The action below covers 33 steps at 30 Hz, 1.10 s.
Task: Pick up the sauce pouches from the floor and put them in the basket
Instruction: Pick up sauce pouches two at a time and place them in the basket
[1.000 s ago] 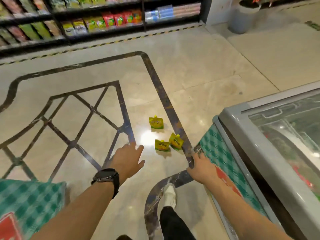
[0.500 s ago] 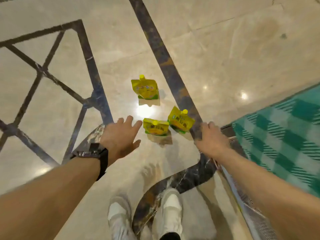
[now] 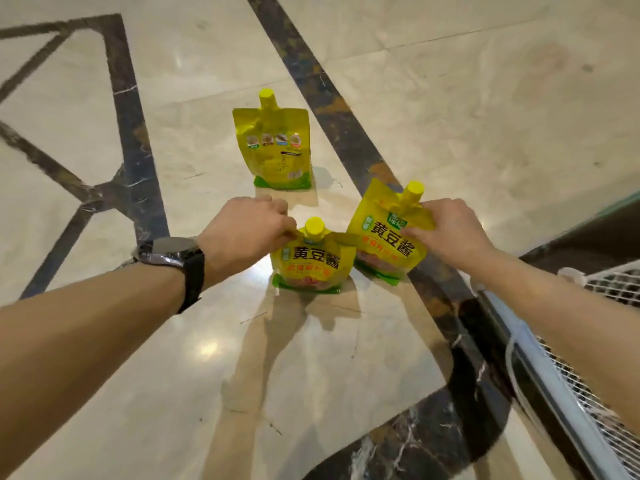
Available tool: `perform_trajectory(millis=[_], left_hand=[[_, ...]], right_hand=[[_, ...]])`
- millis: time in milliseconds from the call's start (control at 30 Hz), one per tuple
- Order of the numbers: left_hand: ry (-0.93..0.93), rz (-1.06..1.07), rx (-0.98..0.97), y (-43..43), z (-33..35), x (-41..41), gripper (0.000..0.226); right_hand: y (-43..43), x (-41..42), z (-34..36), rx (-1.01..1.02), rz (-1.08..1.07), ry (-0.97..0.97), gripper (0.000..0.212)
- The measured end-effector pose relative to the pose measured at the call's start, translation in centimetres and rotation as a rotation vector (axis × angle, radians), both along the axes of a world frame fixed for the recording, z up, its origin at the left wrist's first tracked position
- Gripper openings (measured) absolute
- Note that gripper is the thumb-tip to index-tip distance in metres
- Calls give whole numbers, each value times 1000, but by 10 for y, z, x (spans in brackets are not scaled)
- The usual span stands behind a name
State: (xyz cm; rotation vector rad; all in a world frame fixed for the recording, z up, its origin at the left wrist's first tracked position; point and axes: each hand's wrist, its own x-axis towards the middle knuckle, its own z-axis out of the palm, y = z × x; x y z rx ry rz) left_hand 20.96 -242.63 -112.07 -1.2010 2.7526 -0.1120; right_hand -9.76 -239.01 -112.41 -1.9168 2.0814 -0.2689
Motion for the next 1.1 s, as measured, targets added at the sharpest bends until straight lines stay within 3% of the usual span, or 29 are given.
perform_trajectory(millis=[100, 333, 433, 567, 667, 733, 833, 967, 1100], left_hand=[[68, -4, 26, 1, -7, 6, 31], [6, -105, 170, 15, 13, 18, 31], [235, -50, 319, 22, 17, 43, 27], [530, 225, 555, 38, -1, 90, 21], [964, 552, 829, 59, -18, 107, 7], [1125, 695, 928, 68, -33, 106, 14], [1180, 754, 1005, 76, -50, 91, 18], [1280, 826, 1029, 72, -67, 81, 24], [1302, 842, 1091, 66, -77, 72, 43]], right_hand=[[-4, -3, -3, -44, 2, -32, 20], [7, 6, 8, -13, 153, 12, 24], [3, 15, 18, 39, 239, 1, 21], [7, 27, 24, 159, 266, -242, 17], [18, 43, 6, 174, 101, -553, 14], [27, 50, -18, 144, -93, -776, 15], [40, 52, -51, 177, -278, -988, 36], [40, 42, -73, 354, -238, -1144, 99], [38, 39, -82, 411, -173, -1029, 96]])
